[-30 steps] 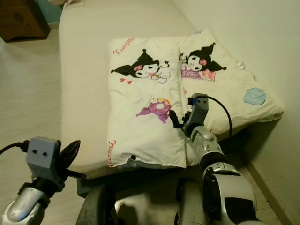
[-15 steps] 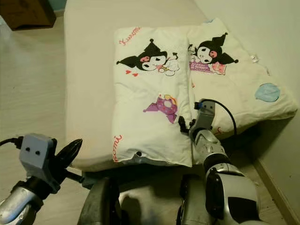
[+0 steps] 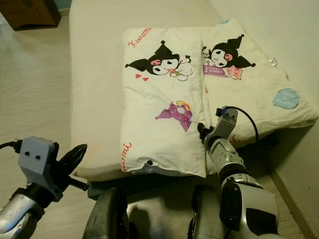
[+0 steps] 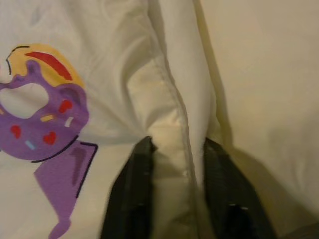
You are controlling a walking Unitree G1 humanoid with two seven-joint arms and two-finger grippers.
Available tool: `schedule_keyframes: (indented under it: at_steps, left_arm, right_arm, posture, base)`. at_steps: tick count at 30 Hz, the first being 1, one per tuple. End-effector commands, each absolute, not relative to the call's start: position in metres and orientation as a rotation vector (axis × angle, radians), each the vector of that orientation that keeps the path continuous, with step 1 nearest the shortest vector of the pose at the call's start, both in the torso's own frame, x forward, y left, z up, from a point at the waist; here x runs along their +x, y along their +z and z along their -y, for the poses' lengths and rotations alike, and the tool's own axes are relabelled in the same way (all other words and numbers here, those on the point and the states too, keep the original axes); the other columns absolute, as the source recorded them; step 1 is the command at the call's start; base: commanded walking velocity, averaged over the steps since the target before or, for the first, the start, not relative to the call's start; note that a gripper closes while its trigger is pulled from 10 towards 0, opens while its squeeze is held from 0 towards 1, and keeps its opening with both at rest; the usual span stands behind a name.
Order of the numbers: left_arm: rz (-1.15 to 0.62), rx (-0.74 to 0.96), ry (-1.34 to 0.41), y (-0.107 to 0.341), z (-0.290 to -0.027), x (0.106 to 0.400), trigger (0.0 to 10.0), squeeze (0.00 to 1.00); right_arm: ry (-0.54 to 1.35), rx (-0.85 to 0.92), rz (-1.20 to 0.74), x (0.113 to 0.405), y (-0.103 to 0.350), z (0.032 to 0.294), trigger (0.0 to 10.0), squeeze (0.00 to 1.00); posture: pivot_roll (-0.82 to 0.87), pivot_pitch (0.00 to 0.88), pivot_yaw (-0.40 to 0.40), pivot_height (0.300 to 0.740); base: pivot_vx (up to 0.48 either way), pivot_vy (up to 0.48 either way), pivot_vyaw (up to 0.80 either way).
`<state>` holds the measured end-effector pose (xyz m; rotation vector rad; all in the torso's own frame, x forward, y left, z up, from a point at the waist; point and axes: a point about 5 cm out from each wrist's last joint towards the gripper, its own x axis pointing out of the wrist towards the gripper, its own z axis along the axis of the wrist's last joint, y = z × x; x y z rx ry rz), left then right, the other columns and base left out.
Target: Clean up the room
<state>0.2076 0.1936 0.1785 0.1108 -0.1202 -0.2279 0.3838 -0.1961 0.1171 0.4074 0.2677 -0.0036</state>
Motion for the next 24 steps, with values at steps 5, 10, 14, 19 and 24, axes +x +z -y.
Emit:
schedule_keyframes:
  at_steps: [5,10,14,19,24]
  left_arm:
    - [0.083,0.128,-0.238,0.174,-0.195,0.207,10.0,0.00]
    - [0.082,0.132,-0.232,0.173,-0.196,0.208,10.0,0.00]
    - [0.085,0.141,-0.216,0.173,-0.201,0.210,10.0,0.00]
    - [0.119,0.142,-0.163,0.179,-0.213,0.218,10.0,0.00]
    - [0.167,0.134,-0.082,0.188,-0.228,0.228,10.0,0.00]
  right_arm:
    - [0.016,0.414,-0.312,0.380,0.108,0.194,0.0,0.00]
    - [0.034,0.412,-0.307,0.380,0.110,0.194,0.0,0.00]
    - [0.050,0.402,-0.304,0.382,0.112,0.192,0.0,0.00]
    - [0.185,0.407,-0.278,0.389,0.124,0.170,0.0,0.00]
    - [0.459,0.405,-0.250,0.393,0.141,0.120,0.0,0.00]
  posture:
    - [0.19,0.331,0.014,0.572]
    - [0.19,0.330,0.009,0.572]
    - [0.17,0.322,0.000,0.572]
    - [0.13,0.298,-0.017,0.572]
    - [0.11,0.277,-0.031,0.572]
  base:
    - [0.000,0.000,0.00]
    - [0.000,0.000,0.00]
    - [0.000,0.000,0.00]
    - [0.000,0.000,0.00]
    - [0.000,0.000,0.00]
